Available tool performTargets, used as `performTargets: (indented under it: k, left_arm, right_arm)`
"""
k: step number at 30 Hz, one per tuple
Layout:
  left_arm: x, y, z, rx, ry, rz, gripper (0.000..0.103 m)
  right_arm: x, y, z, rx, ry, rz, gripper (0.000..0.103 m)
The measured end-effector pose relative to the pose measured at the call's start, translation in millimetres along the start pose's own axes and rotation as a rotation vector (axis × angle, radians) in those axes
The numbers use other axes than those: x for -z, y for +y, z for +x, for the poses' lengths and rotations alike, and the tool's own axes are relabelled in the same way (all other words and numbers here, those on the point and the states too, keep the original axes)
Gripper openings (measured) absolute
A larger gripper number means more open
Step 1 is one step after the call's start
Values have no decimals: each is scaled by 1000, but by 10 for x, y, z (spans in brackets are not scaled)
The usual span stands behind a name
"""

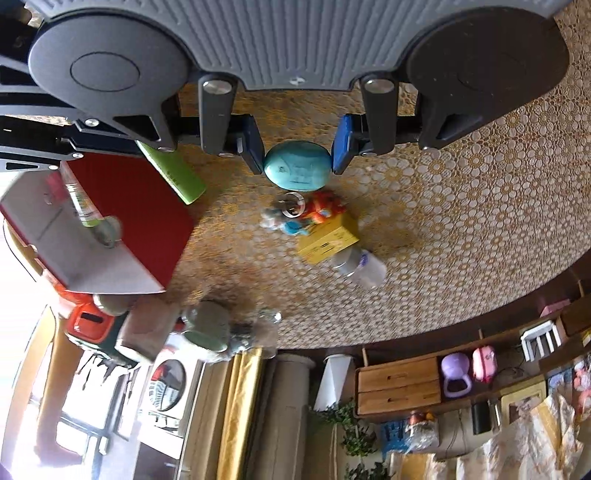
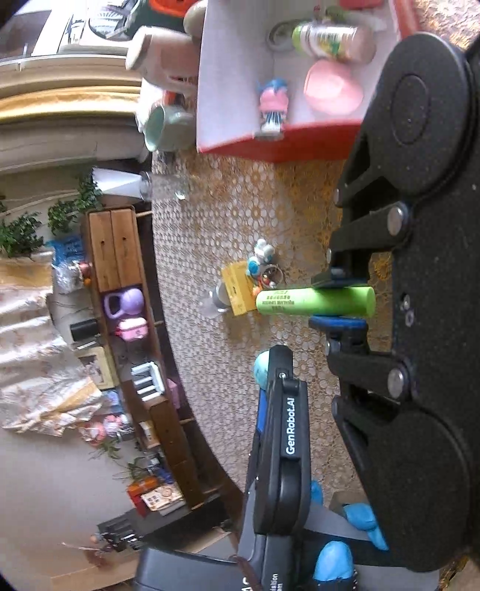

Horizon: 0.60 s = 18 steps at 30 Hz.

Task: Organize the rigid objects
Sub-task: 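Carry the soap box and highlighter into the red box with both tools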

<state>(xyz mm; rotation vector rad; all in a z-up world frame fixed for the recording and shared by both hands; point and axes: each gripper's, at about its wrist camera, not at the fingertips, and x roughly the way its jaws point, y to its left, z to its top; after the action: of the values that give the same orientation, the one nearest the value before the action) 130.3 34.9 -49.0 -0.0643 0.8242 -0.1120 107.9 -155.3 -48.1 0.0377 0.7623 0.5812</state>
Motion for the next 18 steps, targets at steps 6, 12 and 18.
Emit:
performTargets:
  k: [6,12,18]
  left_arm:
    - [-83,-280,-257,26,-42,4,39]
    - [-140,-576,-404,68,-61,32,39]
    - [-191,-913,-395,104,-66,69,39]
  right_arm:
    - [1,-171,-327,14,-46,27,15]
    - [-11,-372,-575,45,-77,47,15]
    - [-3,-580,-718,90,-94,65,15]
